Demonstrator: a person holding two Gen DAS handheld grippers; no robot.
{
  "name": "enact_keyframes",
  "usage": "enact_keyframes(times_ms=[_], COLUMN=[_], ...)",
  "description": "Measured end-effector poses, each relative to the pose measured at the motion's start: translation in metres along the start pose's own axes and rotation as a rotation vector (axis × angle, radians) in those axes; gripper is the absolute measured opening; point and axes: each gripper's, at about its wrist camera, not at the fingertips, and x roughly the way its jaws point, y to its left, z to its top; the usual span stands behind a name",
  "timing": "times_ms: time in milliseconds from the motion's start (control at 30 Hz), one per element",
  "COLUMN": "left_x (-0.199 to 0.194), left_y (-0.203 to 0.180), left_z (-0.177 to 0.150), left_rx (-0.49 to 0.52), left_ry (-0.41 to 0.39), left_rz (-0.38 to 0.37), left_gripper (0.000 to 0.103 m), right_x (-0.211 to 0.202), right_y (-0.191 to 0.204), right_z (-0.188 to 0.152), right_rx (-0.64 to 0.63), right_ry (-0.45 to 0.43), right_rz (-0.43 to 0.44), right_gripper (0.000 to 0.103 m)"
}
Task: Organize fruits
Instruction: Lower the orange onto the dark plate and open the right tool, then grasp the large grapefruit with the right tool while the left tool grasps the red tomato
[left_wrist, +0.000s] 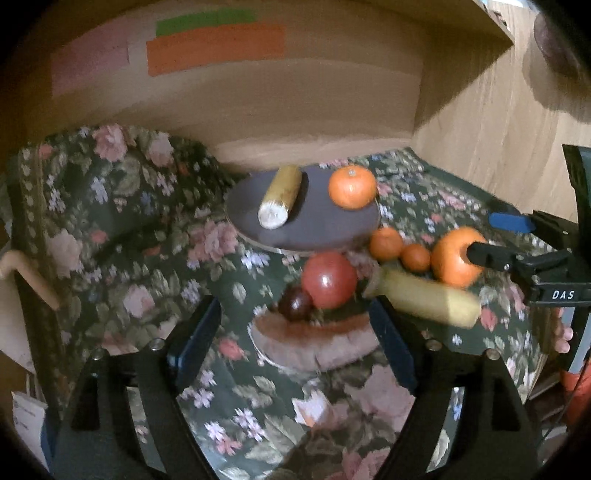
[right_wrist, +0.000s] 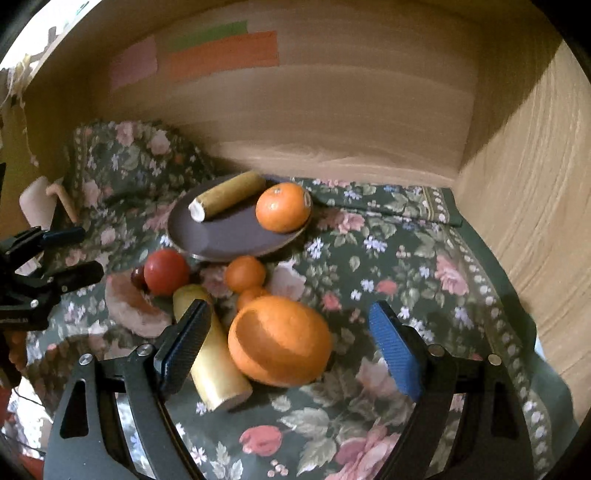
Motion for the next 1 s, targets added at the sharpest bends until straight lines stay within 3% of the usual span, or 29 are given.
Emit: enact_keyframes(times_ms=[367, 500, 567, 633, 1000], left_x=[0.027, 0.034, 0.038, 0.043, 0.069], left_y=[0.001, -0.003, -0.007, -0.01, -0.019], left_z=[-0.005, 0.001, 0.004, 0.008, 0.024], left_rx=[-0.057, -0.056, -0.045, -0.038, -0.011], left_ry=[0.04, 0.032, 0.033, 0.037, 0.078], left_rz=[-0.047, -0.063, -0.073, -0.085, -0.103], left_gripper=[0.083, 0.074, 0.068, 0.058, 0.056], right_x=[0.016, 0.019, 0.021, 0.021, 0.008], right_y=[-0.002, -0.002, -0.002, -0.003, -0.01], right_z=[-0.02, -0.021, -0.021, -0.021, -0.018], right_rx=[0.097, 0.106, 0.107, 0.106, 0.089], right_ry=[0.027, 0.027, 0.033, 0.038, 0.019], right_rz=[-0.012, 0.003, 0.011, 0.036, 0.016], right_gripper=[0.086, 0.083, 0.071, 0.068, 0.067])
